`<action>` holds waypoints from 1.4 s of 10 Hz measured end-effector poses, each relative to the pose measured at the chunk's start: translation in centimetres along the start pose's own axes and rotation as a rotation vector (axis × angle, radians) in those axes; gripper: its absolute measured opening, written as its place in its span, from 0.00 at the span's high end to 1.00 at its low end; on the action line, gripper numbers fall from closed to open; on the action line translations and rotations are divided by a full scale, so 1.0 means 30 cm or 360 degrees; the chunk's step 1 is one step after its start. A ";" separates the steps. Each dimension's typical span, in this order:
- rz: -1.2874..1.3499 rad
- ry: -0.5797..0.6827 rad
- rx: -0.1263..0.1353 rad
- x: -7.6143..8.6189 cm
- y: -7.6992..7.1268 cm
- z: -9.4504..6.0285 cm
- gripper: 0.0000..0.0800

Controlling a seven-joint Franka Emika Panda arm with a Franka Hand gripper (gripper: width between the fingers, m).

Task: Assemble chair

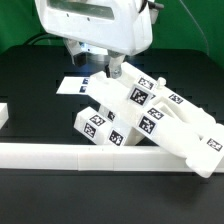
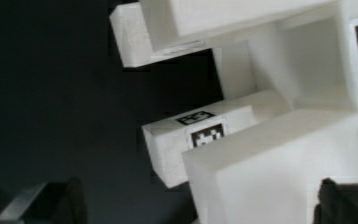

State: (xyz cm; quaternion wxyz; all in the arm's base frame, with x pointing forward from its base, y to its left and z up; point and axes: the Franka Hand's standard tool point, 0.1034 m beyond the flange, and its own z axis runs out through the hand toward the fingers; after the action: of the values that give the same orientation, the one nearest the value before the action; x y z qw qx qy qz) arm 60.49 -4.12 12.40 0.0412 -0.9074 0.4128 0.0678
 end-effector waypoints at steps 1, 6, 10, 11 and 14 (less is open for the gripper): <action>0.0000 -0.0001 -0.0001 0.000 0.001 0.002 0.19; -0.0056 0.0021 0.0005 -0.009 0.064 0.028 0.19; -0.0099 0.0116 0.0059 -0.007 0.172 0.091 0.19; -0.0091 0.0144 0.0086 -0.002 0.189 0.090 0.19; -0.0109 0.0137 0.0109 -0.007 0.203 0.037 0.19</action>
Offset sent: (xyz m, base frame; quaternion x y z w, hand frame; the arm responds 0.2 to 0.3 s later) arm -0.0312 -0.0170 -0.0055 0.0068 0.0184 -0.0314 0.9993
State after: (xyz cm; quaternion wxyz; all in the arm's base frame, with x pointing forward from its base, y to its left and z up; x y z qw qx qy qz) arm 55.65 -7.83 11.21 0.0568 -0.9211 0.3850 0.0132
